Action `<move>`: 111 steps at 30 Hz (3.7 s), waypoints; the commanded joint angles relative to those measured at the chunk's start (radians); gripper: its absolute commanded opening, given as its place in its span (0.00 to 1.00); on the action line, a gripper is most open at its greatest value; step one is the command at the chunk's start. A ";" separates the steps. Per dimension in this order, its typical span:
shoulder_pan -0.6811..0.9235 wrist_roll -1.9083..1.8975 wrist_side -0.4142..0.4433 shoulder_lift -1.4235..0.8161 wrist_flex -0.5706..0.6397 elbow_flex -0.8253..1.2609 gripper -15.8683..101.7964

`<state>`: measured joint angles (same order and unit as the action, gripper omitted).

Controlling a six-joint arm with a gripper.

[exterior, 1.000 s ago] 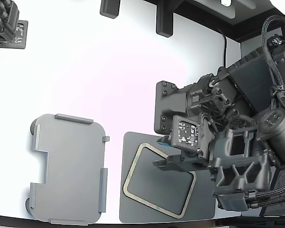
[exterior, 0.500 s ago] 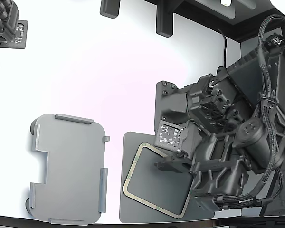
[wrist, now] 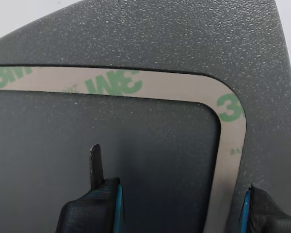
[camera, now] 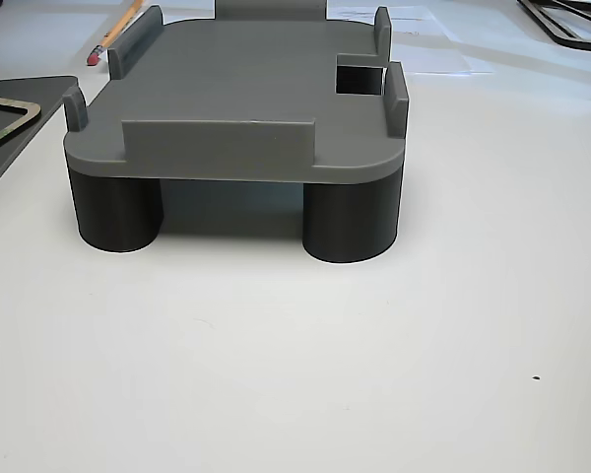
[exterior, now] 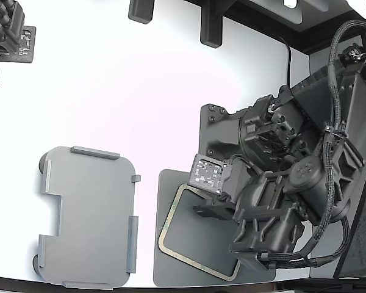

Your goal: Move top rectangular frame to the holder.

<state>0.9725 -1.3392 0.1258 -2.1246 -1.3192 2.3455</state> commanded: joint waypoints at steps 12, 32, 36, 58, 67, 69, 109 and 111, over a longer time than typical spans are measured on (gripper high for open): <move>-0.008 -0.021 -0.014 -0.014 -0.005 0.005 0.84; -0.014 -0.044 -0.020 0.023 -0.006 0.017 0.67; -0.021 -0.048 -0.014 0.021 -0.006 0.025 0.64; -0.029 -0.057 -0.003 0.020 0.020 0.072 0.27; -0.034 -0.057 0.009 0.031 -0.110 -0.064 0.05; -0.034 -0.091 0.025 0.032 -0.176 -0.147 0.05; -0.456 -0.769 0.067 0.689 -0.334 -1.098 0.04; -0.456 -0.782 0.057 0.710 -0.334 -1.108 0.04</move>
<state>0.5338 -2.1138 0.1871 -1.4051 -1.6460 1.2701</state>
